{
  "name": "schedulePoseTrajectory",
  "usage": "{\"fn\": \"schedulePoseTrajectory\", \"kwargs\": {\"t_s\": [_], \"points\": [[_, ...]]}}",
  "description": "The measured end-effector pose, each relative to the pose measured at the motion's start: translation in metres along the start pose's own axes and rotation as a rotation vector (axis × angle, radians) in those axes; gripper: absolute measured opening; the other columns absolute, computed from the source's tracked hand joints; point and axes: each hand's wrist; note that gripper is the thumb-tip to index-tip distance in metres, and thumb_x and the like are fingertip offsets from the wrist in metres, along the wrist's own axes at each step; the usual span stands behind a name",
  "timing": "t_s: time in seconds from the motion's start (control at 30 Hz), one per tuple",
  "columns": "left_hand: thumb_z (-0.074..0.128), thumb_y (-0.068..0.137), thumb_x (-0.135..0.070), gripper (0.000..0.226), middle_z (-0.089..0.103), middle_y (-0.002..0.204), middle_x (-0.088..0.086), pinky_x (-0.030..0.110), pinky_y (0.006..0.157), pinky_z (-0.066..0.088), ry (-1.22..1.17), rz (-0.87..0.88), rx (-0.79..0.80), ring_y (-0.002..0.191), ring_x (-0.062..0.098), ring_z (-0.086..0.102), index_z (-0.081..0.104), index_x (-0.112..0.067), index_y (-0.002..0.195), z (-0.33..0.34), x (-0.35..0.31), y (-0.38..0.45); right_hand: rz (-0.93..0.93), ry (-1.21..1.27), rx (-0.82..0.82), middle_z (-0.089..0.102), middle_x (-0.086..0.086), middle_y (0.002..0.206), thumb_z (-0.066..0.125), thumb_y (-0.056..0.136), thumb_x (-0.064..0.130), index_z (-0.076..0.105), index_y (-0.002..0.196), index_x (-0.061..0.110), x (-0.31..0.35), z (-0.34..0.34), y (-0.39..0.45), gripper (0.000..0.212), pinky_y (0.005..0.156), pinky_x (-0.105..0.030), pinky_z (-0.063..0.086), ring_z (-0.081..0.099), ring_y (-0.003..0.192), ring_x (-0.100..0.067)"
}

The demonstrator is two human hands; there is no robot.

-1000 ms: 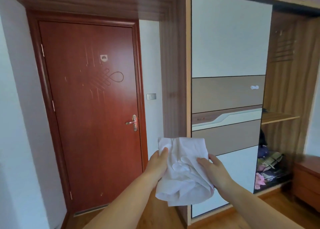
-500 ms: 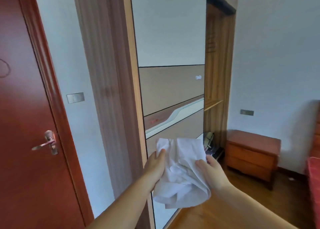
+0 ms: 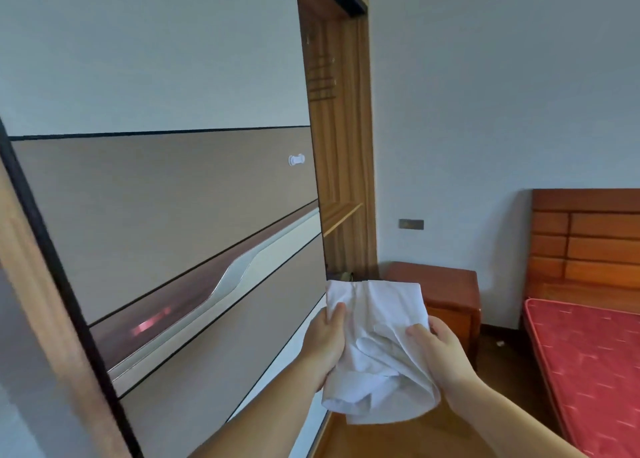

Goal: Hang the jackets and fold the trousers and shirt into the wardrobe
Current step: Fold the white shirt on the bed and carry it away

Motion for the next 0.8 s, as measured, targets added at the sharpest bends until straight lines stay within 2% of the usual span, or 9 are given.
{"fn": "schedulePoseTrajectory", "kwargs": {"t_s": [0.2,0.3,0.4,0.47,0.57,0.6,0.67,0.73,0.8], "points": [[0.034,0.1,-0.047,0.048,0.06,0.128,0.004,0.041,0.102,0.046,0.025,0.018,0.018,0.114,0.023,0.057,0.051,-0.023,0.138,0.049,-0.03,0.124,0.022,0.015,-0.058,0.045,0.003,0.061,0.049,0.086,0.009,0.048,0.072,0.009,0.0,-0.023,0.128,0.014,0.049,-0.021,0.038,0.041,0.053,-0.008],[0.033,0.1,-0.047,0.048,0.058,0.13,0.005,0.037,0.098,0.047,0.032,0.023,0.03,0.115,0.023,0.057,0.049,-0.025,0.14,0.071,-0.039,0.188,0.007,0.015,-0.091,0.046,0.006,0.059,0.051,0.085,0.014,0.049,0.072,0.012,-0.004,-0.029,0.188,0.014,0.054,-0.024,0.039,0.044,0.057,-0.009],[0.032,0.099,-0.052,0.05,0.057,0.132,0.005,0.041,0.102,0.045,0.051,0.015,0.049,0.117,0.025,0.056,0.046,-0.028,0.141,0.092,-0.042,0.255,-0.009,0.001,-0.117,0.048,0.011,0.056,0.052,0.082,0.018,0.05,0.069,0.018,-0.012,-0.034,0.255,0.013,0.057,-0.028,0.041,0.047,0.059,-0.012],[0.032,0.098,-0.054,0.051,0.058,0.126,0.002,0.038,0.096,0.048,0.013,0.01,0.055,0.11,0.021,0.057,0.045,-0.028,0.141,0.105,-0.043,0.304,-0.023,-0.024,-0.108,0.048,0.012,0.055,0.052,0.082,0.018,0.05,0.068,0.018,-0.016,-0.035,0.306,0.013,0.057,-0.028,0.04,0.047,0.059,-0.011],[0.034,0.099,-0.053,0.051,0.056,0.102,-0.007,0.027,0.075,0.044,-0.002,0.011,0.011,0.086,0.009,0.054,0.049,-0.022,0.138,0.124,-0.045,0.39,-0.034,-0.066,-0.115,0.051,0.012,0.058,0.052,0.081,0.02,0.055,0.072,0.017,-0.024,-0.034,0.39,0.009,0.059,-0.028,0.041,0.05,0.061,-0.012],[0.035,0.099,-0.053,0.051,0.056,0.1,-0.008,0.028,0.076,0.044,-0.002,0.007,0.006,0.085,0.009,0.054,0.051,-0.021,0.136,0.133,-0.046,0.419,-0.031,-0.075,-0.118,0.053,0.011,0.06,0.053,0.081,0.021,0.057,0.075,0.015,-0.027,-0.036,0.419,0.009,0.059,-0.028,0.042,0.052,0.062,-0.013],[0.035,0.099,-0.053,0.051,0.061,0.109,-0.003,0.029,0.082,0.043,-0.024,-0.016,0.011,0.092,0.014,0.056,0.053,-0.02,0.134,0.151,-0.048,0.473,-0.018,-0.1,-0.12,0.055,0.005,0.065,0.053,0.08,0.021,0.06,0.082,0.009,-0.029,-0.04,0.472,0.014,0.059,-0.028,0.043,0.053,0.064,-0.014],[0.034,0.099,-0.053,0.052,0.063,0.116,0.0,0.027,0.08,0.043,-0.048,-0.042,0.015,0.098,0.017,0.059,0.054,-0.02,0.133,0.167,-0.055,0.515,0.003,-0.114,-0.123,0.05,0.002,0.065,0.052,0.08,0.019,0.055,0.083,0.002,-0.029,-0.044,0.519,0.017,0.057,-0.028,0.041,0.049,0.063,-0.015],[0.036,0.097,-0.054,0.052,0.064,0.105,-0.005,0.027,0.076,0.045,-0.068,-0.057,0.023,0.093,0.014,0.061,0.055,-0.02,0.132,0.175,-0.066,0.551,0.024,-0.112,-0.119,0.048,0.002,0.065,0.051,0.08,0.019,0.052,0.079,0.005,-0.028,-0.046,0.561,0.015,0.057,-0.029,0.041,0.047,0.062,-0.016]]}}
Point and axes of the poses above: each hand's wrist, its own y-axis towards the middle knuckle, its own z-axis out of the palm, x = y × z
